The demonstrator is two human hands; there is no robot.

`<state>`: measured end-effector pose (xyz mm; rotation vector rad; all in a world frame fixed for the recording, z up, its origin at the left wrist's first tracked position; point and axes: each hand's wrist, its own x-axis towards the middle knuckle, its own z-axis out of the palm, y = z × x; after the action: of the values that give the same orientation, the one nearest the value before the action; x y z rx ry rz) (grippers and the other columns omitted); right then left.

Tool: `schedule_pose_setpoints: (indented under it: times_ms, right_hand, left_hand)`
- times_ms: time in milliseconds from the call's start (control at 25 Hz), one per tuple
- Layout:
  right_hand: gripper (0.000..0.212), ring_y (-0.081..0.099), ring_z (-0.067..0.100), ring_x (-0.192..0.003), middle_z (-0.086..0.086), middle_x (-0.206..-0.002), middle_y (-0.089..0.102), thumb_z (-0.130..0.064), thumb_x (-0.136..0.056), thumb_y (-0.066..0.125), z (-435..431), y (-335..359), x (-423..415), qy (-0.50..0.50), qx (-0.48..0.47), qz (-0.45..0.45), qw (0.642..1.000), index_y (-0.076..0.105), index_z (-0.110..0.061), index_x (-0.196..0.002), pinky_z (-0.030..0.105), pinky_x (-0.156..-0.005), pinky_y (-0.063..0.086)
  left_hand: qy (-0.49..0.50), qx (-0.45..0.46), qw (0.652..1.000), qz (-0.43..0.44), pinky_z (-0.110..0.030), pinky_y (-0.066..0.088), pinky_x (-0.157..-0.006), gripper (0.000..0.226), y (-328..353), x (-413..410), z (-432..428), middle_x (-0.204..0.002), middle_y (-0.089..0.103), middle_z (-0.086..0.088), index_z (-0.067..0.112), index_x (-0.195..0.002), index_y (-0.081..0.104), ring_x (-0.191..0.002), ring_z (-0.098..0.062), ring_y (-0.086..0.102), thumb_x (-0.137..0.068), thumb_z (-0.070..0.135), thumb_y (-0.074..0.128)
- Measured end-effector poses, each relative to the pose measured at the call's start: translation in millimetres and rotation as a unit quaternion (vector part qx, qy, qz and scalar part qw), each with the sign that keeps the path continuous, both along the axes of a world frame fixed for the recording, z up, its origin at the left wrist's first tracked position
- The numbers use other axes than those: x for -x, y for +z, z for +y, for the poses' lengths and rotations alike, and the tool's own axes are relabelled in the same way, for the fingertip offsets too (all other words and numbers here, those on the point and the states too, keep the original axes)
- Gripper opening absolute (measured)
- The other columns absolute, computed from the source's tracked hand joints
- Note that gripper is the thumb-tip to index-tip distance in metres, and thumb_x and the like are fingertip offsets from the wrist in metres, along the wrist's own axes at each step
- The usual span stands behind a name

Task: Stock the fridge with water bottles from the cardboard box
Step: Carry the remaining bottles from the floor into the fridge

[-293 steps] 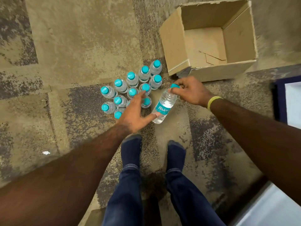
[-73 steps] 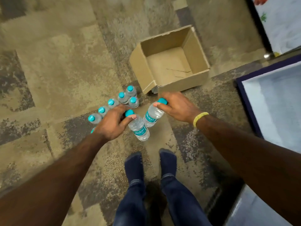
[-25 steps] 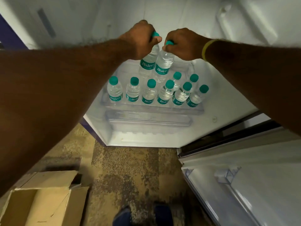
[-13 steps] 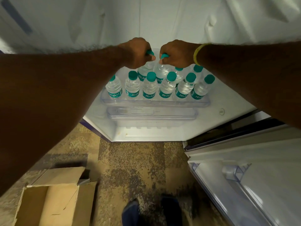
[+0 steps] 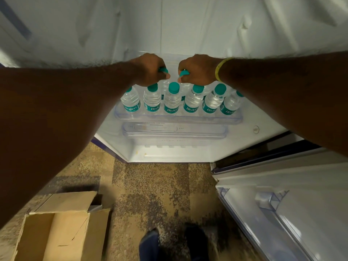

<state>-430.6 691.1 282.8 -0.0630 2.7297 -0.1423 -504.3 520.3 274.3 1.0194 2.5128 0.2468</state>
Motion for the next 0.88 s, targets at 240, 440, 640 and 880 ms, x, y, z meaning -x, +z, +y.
schedule_pose_setpoints:
  times_ms: [240,440,640,880]
  right_hand:
    - [0.048,0.049,0.030,-0.124,0.008,-0.137,0.054,-0.047,-0.100,0.041,3,4,0,-0.022,-0.037,-0.006,0.999,0.043,-0.021,-0.141,0.046,-0.106,0.030]
    - [0.049,0.045,0.030,-0.130,0.008,-0.143,0.050,-0.036,-0.099,0.044,-3,17,-12,-0.049,0.011,0.072,0.996,0.039,-0.018,-0.145,0.047,-0.110,0.027]
    - [0.059,0.035,0.026,-0.141,0.008,-0.152,0.040,-0.035,-0.095,0.053,-47,22,-45,-0.032,0.105,0.253,0.961,0.038,-0.014,-0.147,0.040,-0.116,0.022]
    - [0.068,0.024,0.029,-0.146,0.011,-0.158,0.028,-0.043,-0.090,0.054,-110,-25,-124,0.018,0.111,0.269,0.956,0.037,-0.013,-0.148,0.045,-0.120,0.014]
  left_hand:
    - [0.000,0.039,0.999,0.008,-0.038,0.038,-0.103,0.049,9,-1,1,-0.140,0.051,-0.010,0.016,-0.142,0.045,-0.123,-0.029,0.049,-0.101,0.042,0.045]
    - [0.057,-0.044,0.996,0.047,-0.044,0.039,-0.106,0.051,18,-12,-11,-0.146,0.047,-0.007,0.021,-0.148,0.038,-0.128,-0.031,0.048,-0.100,0.036,0.046]
    - [0.060,-0.217,0.950,0.218,-0.047,0.037,-0.108,0.058,19,-68,-48,-0.146,0.045,-0.014,0.012,-0.145,0.042,-0.131,-0.033,0.044,-0.096,0.043,0.044]
    - [0.135,-0.170,0.962,0.167,-0.049,0.030,-0.113,0.064,-36,-172,-127,-0.155,0.032,-0.012,0.013,-0.149,0.034,-0.142,-0.029,0.031,-0.098,0.052,0.038]
